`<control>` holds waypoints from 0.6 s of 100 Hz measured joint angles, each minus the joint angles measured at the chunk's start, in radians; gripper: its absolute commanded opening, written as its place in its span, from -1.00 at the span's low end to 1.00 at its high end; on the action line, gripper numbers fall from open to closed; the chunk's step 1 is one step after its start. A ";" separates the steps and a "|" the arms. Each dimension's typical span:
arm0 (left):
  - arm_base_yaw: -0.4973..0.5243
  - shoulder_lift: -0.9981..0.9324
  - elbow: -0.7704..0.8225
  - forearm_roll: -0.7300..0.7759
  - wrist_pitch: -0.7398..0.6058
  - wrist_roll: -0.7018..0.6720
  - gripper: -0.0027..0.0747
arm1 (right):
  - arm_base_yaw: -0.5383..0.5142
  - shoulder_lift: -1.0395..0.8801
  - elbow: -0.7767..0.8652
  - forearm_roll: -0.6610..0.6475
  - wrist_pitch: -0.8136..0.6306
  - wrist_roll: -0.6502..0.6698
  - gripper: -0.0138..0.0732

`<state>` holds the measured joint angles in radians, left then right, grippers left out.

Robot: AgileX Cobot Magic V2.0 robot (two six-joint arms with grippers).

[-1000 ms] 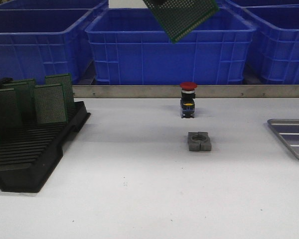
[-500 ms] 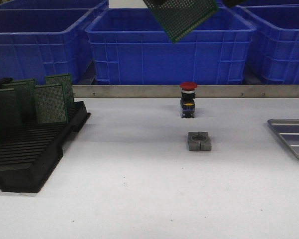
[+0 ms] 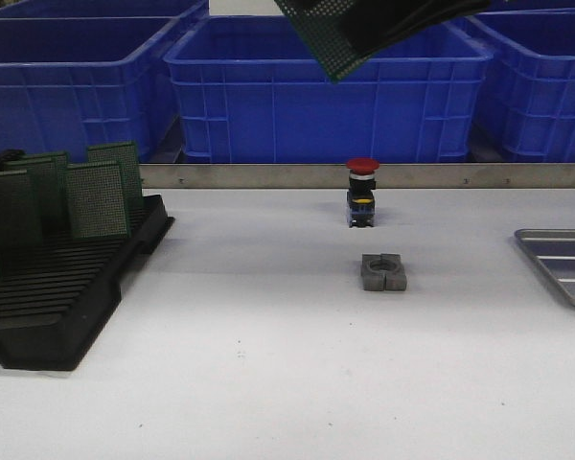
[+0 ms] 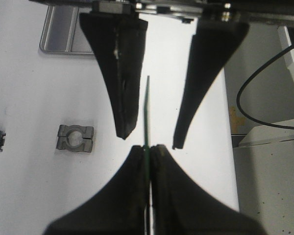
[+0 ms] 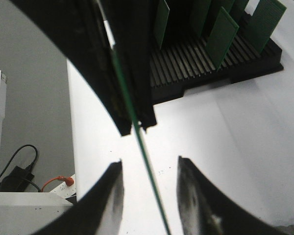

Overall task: Place circuit board on tray
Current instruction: 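Grasp the held board's edge with the right gripper, then open the left, then carry the board with the right gripper and lower it onto the silver tray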

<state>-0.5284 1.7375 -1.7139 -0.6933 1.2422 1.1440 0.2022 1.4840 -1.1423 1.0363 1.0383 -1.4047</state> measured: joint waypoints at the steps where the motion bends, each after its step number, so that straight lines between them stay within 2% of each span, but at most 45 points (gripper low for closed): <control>1: 0.000 0.000 0.000 0.000 0.000 0.000 -0.98 | 0.000 0.000 0.000 0.002 0.000 0.000 -0.34; 18: 0.000 0.000 0.000 0.000 -0.002 0.000 -0.93 | 0.000 0.002 0.000 0.016 -0.007 -0.007 -0.81; 24: 0.000 0.000 0.000 0.000 0.000 0.000 -0.81 | 0.002 0.002 0.000 0.014 0.002 -0.025 -0.83; 31: 0.000 0.000 0.000 0.002 -0.003 0.000 -0.55 | 0.002 0.002 0.000 0.014 0.011 -0.026 -0.83; 48: 0.000 0.000 0.000 0.000 -0.008 0.000 0.39 | 0.002 0.002 0.000 0.026 -0.001 -0.019 -0.83; 55: 0.000 0.000 0.000 0.000 -0.006 0.000 0.59 | 0.002 0.002 0.000 0.028 -0.013 -0.017 -0.83; 60: 0.000 0.000 0.000 0.000 -0.006 0.000 0.64 | 0.002 0.002 0.000 0.023 -0.015 -0.014 -0.83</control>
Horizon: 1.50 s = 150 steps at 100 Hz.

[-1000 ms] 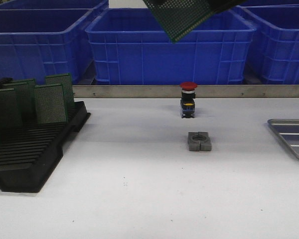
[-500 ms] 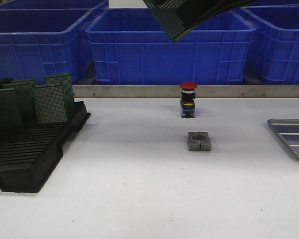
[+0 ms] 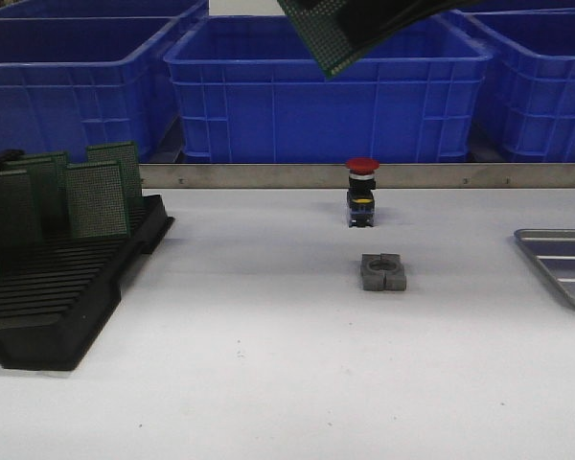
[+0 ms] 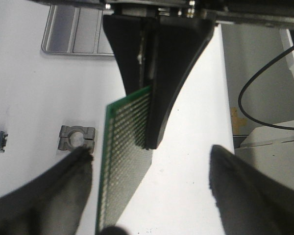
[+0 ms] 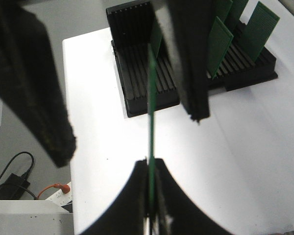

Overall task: Place circuit board on tray
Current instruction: 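Carry the board with the right gripper and lower it onto the silver tray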

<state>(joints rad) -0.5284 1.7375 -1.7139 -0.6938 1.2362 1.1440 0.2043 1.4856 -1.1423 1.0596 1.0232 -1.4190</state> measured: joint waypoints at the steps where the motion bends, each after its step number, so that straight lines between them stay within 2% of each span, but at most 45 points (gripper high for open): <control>1: 0.000 0.000 0.000 0.000 0.000 0.000 0.64 | -0.002 0.000 0.000 0.000 0.000 0.003 -0.83; 10: 0.000 0.000 0.000 0.000 0.000 0.000 0.63 | -0.018 -0.013 -0.002 -0.039 -0.001 0.038 -0.83; 20: 0.000 0.000 0.000 0.000 0.001 0.000 0.63 | -0.065 -0.034 -0.014 -0.112 0.001 0.144 -0.83; 44: 0.000 0.000 0.000 -0.001 0.000 0.000 0.62 | -0.297 -0.051 -0.039 -0.276 0.030 0.435 -0.84; 65: 0.000 0.000 0.000 -0.001 0.002 0.000 0.62 | -0.501 0.060 -0.041 -0.276 0.041 0.587 -0.84; 81: 0.000 0.000 0.000 -0.001 0.002 0.000 0.62 | -0.592 0.212 -0.041 -0.233 0.036 0.645 -0.84; 110: 0.000 0.000 0.000 -0.001 0.002 0.000 0.62 | -0.618 0.415 -0.045 -0.120 -0.002 0.654 -0.84; 150: 0.000 0.000 0.000 -0.001 0.002 0.000 0.62 | -0.618 0.492 -0.045 -0.107 -0.065 0.654 -0.84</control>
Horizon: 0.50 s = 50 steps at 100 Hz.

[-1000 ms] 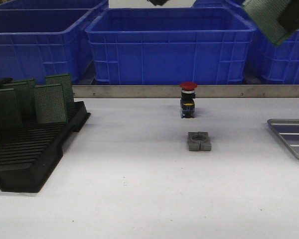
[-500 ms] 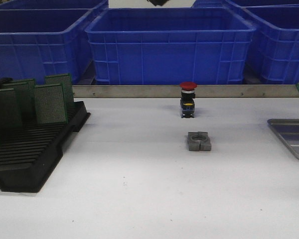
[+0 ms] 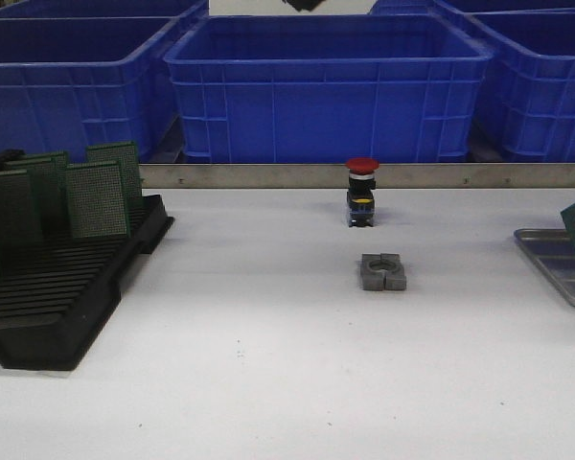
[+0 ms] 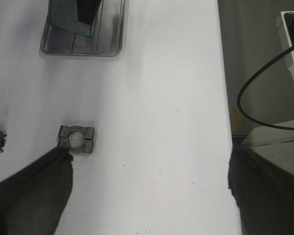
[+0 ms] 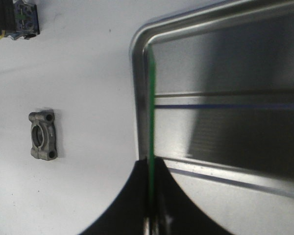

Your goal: Place circuit board on tray

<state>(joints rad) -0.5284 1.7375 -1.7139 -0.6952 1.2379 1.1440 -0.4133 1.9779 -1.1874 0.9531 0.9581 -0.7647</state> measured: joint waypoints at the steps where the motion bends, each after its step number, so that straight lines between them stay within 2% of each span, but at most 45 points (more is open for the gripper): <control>1: 0.000 0.000 0.000 0.000 0.002 0.000 0.62 | 0.000 0.000 0.000 0.000 0.000 0.000 -0.84; 12: 0.000 0.000 0.000 -0.002 0.001 0.000 0.62 | 0.000 0.000 0.000 0.000 0.000 0.000 -0.82; 22: 0.000 0.000 0.000 -0.002 0.001 -0.002 0.62 | 0.000 0.000 0.000 0.000 0.000 0.000 -0.72; 50: 0.000 0.000 0.000 -0.002 0.001 -0.002 0.62 | 0.000 0.000 0.000 -0.008 -0.001 0.000 -0.10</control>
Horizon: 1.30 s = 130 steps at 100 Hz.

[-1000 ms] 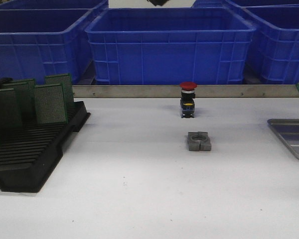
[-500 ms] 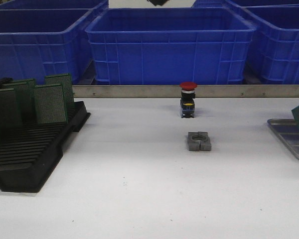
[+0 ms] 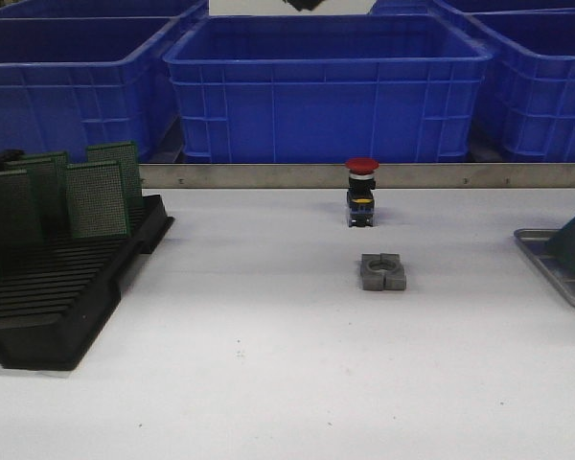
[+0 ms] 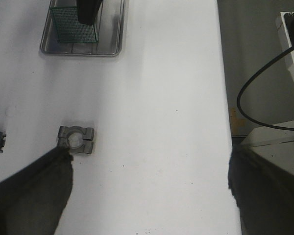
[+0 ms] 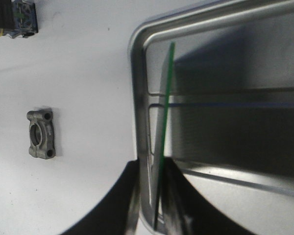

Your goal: Place circuit board on tray

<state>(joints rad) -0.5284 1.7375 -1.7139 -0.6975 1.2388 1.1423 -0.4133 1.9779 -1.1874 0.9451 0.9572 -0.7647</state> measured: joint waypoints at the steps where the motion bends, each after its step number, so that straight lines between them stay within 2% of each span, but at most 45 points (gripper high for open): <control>1: 0.000 0.000 0.000 0.000 0.000 0.000 0.62 | 0.000 0.000 0.000 0.000 0.000 0.000 -0.08; 26: 0.000 0.000 0.000 0.000 0.000 0.000 0.62 | 0.000 0.000 0.000 -0.017 -0.020 0.000 0.40; 36: 0.000 0.000 0.000 0.000 0.000 0.000 0.62 | 0.000 0.000 0.000 -0.019 -0.021 0.000 0.51; 90: 0.003 0.000 -0.002 0.010 0.000 0.000 0.62 | 0.000 -0.081 -0.004 -0.041 -0.024 0.002 0.51; 106: 0.048 0.000 -0.047 0.116 0.004 0.000 0.62 | 0.000 -0.082 -0.004 -0.041 -0.026 0.002 0.51; 130: 0.203 0.004 -0.069 0.329 0.004 0.002 0.62 | 0.000 -0.082 -0.004 -0.041 -0.026 0.002 0.51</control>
<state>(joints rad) -0.3252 1.7419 -1.7826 -0.3685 1.2425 1.1440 -0.4133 1.8958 -1.1913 0.9043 0.9313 -0.7628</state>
